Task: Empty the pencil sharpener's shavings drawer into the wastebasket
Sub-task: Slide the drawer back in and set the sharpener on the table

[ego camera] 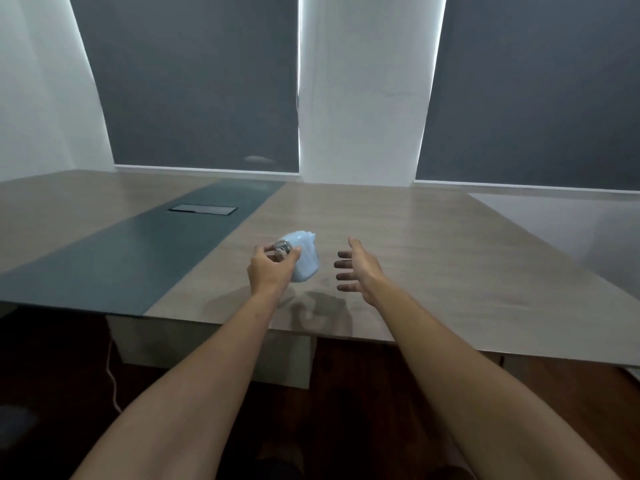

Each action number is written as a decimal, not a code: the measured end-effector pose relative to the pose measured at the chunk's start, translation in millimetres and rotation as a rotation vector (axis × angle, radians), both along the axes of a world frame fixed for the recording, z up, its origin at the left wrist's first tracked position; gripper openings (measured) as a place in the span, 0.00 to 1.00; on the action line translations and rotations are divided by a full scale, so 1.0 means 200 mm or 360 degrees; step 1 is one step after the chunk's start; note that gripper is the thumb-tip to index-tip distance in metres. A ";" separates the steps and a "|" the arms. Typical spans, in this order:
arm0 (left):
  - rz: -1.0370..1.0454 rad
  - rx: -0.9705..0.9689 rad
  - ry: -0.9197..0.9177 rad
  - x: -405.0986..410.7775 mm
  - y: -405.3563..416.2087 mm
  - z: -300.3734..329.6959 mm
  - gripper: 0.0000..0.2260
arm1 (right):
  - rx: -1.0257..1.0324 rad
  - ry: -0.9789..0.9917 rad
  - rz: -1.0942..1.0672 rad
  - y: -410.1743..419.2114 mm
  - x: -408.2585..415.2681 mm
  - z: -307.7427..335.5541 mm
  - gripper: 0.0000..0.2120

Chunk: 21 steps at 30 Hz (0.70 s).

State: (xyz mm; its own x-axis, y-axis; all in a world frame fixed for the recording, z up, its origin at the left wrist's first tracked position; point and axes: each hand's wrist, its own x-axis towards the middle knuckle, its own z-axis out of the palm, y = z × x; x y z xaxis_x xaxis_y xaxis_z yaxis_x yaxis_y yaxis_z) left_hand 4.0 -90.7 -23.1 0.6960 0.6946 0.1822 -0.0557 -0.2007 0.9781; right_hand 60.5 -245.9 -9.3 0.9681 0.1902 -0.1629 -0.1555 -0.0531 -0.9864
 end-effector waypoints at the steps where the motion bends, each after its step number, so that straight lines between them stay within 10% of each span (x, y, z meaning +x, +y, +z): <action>1: 0.0061 0.0051 -0.0001 -0.02 0.03 0.00 0.22 | -0.0002 0.0003 0.0010 0.02 0.00 -0.01 0.27; 21: 0.0381 0.0293 0.0113 -0.20 0.36 -0.16 0.24 | -0.0110 -0.0071 -0.0021 0.25 -0.06 -0.09 0.24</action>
